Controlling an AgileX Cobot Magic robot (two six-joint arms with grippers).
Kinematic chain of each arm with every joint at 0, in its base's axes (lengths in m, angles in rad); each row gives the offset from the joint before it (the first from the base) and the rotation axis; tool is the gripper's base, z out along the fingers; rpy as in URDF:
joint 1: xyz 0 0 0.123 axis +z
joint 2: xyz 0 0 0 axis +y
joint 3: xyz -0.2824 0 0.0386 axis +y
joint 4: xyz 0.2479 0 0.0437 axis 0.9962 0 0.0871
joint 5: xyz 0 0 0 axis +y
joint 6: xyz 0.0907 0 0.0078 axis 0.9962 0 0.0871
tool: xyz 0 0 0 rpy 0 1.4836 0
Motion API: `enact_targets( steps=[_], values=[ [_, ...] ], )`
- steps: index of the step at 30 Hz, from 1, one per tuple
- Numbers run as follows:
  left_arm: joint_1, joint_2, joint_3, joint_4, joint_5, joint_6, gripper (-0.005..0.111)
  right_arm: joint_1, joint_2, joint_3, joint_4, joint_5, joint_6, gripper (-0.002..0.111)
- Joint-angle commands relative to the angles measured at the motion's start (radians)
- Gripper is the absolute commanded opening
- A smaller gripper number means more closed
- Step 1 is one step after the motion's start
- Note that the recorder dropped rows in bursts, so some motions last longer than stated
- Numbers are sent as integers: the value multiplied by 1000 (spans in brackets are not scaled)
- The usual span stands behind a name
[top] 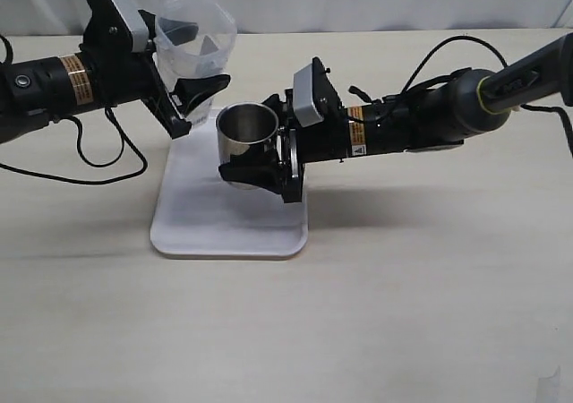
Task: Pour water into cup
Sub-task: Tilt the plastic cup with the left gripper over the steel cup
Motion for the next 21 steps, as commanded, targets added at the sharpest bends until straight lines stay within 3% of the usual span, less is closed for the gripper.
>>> enact_targets(
  steps=[1, 8, 21],
  values=[
    [-10, -3, -11, -16, -22, 68, 0, 5, -3, -6, -3, -13, -20, 4],
    [-10, -3, -11, -16, -22, 210, 0, 6, -3, -6, 9, -14, -36, 4],
    [-10, -3, -11, -16, -22, 255, 0, 6, -3, -6, 32, -59, -113, 4]
  ],
)
